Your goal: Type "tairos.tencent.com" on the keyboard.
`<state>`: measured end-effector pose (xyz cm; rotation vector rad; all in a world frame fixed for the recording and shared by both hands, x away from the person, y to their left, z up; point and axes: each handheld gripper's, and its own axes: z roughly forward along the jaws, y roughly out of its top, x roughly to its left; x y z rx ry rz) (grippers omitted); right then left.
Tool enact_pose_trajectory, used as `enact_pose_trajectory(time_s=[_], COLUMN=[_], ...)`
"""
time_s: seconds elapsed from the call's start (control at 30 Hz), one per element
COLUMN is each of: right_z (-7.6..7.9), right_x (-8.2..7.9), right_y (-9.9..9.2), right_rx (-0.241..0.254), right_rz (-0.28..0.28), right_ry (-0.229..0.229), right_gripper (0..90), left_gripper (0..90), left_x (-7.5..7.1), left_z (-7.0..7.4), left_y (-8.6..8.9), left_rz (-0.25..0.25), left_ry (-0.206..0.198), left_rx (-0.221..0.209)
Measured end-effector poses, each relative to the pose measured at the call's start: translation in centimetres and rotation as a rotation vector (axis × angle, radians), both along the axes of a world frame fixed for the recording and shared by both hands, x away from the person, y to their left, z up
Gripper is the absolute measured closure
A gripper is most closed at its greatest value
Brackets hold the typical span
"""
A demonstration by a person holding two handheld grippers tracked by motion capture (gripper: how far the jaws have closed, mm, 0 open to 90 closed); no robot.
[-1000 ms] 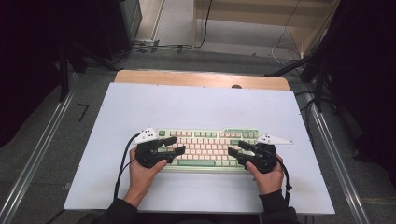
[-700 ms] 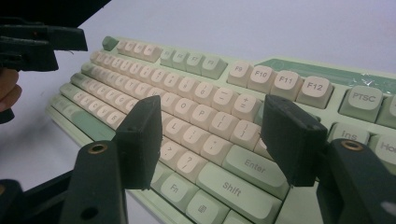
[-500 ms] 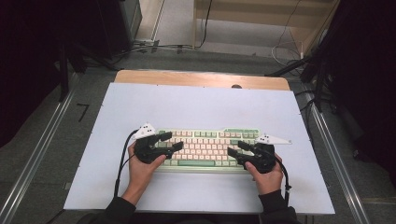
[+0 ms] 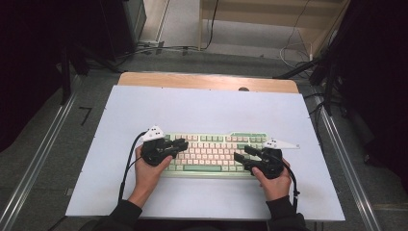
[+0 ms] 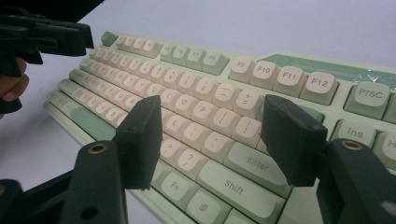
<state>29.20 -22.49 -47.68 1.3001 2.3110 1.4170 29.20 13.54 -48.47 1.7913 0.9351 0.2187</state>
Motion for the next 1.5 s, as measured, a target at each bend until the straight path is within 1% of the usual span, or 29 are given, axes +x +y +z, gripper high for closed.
enact_pose_trajectory(time_s=[0.03,0.07,0.2,0.33,0.43,0.8,1.1,1.2,1.27,1.3,1.33,1.37,1.4,1.43,1.5], right_z=[0.0,0.0,0.0,-0.1,-0.1,-0.2,-0.2,-0.2,-0.2,-0.2,-0.2,-0.2,-0.2,-0.2,-0.2], right_x=[0.0,0.0,0.0,0.0,0.0,0.0,0.0,0.0,0.0,0.0,0.0,0.0,0.0,0.0,0.0], right_y=[0.0,0.0,0.1,0.1,0.2,0.3,0.4,0.5,0.5,0.5,0.5,0.5,0.5,0.4,0.5], right_rx=[0.000,-0.001,-0.003,-0.003,-0.004,-0.013,-0.017,-0.017,-0.018,-0.018,-0.018,-0.018,-0.016,-0.016,-0.018], right_rz=[0.000,0.000,0.002,0.005,0.006,0.011,0.013,0.014,0.013,0.014,0.014,0.016,0.016,0.016,0.016], right_ry=[0.000,0.000,0.000,0.000,0.003,0.001,0.003,0.003,0.004,0.004,0.003,0.001,0.001,0.000,0.002], right_gripper=[36.8,36.8,36.8,36.8,36.8,36.8,36.8,36.8,36.8,36.8,36.8,36.8,36.8,36.8,36.8], left_gripper=[85.5,89.5,90.0,90.0,90.0,90.0,90.0,90.0,90.0,90.0,90.0,88.2,85.8,81.1,67.9], left_x=[0.0,0.0,0.2,0.5,0.6,0.7,0.9,1.0,0.9,0.9,0.8,0.7,0.6,0.4,0.1], left_z=[0.0,-0.1,-0.2,-0.6,-0.7,-0.9,-1.0,-1.2,-1.1,-1.0,-0.8,-0.5,-0.2,0.2,0.7], left_y=[-0.1,-0.2,-0.5,-0.8,-0.9,-1.4,-1.5,-1.7,-1.7,-1.6,-1.4,-1.2,-0.9,-0.6,0.0], left_rz=[-0.010,-0.015,0.002,0.025,0.025,0.022,0.020,0.012,0.009,0.004,0.001,-0.003,-0.007,-0.006,-0.010], left_ry=[-0.001,-0.002,0.000,0.021,0.025,0.029,0.031,0.049,0.053,0.048,0.044,0.038,0.029,0.018,0.004], left_rx=[0.004,0.010,0.061,0.119,0.149,0.187,0.190,0.197,0.193,0.181,0.160,0.129,0.098,0.068,0.007])
